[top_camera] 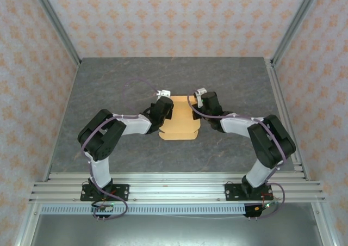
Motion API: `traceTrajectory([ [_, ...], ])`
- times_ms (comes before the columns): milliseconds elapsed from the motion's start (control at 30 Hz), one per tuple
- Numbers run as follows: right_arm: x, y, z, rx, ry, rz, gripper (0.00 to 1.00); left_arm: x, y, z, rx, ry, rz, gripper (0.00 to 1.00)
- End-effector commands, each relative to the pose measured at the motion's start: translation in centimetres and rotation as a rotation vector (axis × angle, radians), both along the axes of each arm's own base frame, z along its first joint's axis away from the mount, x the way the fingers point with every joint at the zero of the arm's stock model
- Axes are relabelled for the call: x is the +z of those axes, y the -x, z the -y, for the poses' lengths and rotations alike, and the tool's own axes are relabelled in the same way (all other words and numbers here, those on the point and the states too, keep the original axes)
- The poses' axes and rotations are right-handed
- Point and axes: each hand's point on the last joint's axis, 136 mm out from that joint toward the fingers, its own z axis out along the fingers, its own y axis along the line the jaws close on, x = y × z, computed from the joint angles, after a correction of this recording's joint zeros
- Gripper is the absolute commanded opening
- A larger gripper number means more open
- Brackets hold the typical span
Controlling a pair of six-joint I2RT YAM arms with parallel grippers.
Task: Fold the paper box
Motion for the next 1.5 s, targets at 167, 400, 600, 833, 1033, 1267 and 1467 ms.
traceTrajectory([
  [167,-2.3,-1.1,-0.2,-0.04,0.026,-0.041,0.24,0.0,0.2,0.4,-0.028,-0.047,-0.02,0.0],
  [400,-1.1,-1.8,0.4,-0.101,0.03,-0.035,0.19,1.1,0.2,0.8,-0.066,0.005,-0.037,0.0],
  [600,-0.5,-2.2,2.3,-0.253,0.023,-0.04,0.04,2.1,0.7,-0.3,0.001,0.005,-0.076,0.0],
  [833,-0.6,-0.6,3.0,-0.389,0.136,-0.106,0.0,3.0,2.0,-2.2,0.193,0.028,-0.119,0.0],
  [1033,0.3,1.0,3.2,-0.537,0.267,-0.152,0.0,3.9,3.3,-5.5,0.426,-0.037,-0.088,0.0],
  [1267,1.0,2.2,2.1,-0.525,0.331,-0.168,0.0,4.4,4.0,-6.4,0.469,-0.027,-0.078,0.0],
  [1467,1.2,3.1,1.7,-0.491,0.325,-0.218,0.0,4.6,4.7,-6.3,0.449,-0.019,-0.106,0.0],
])
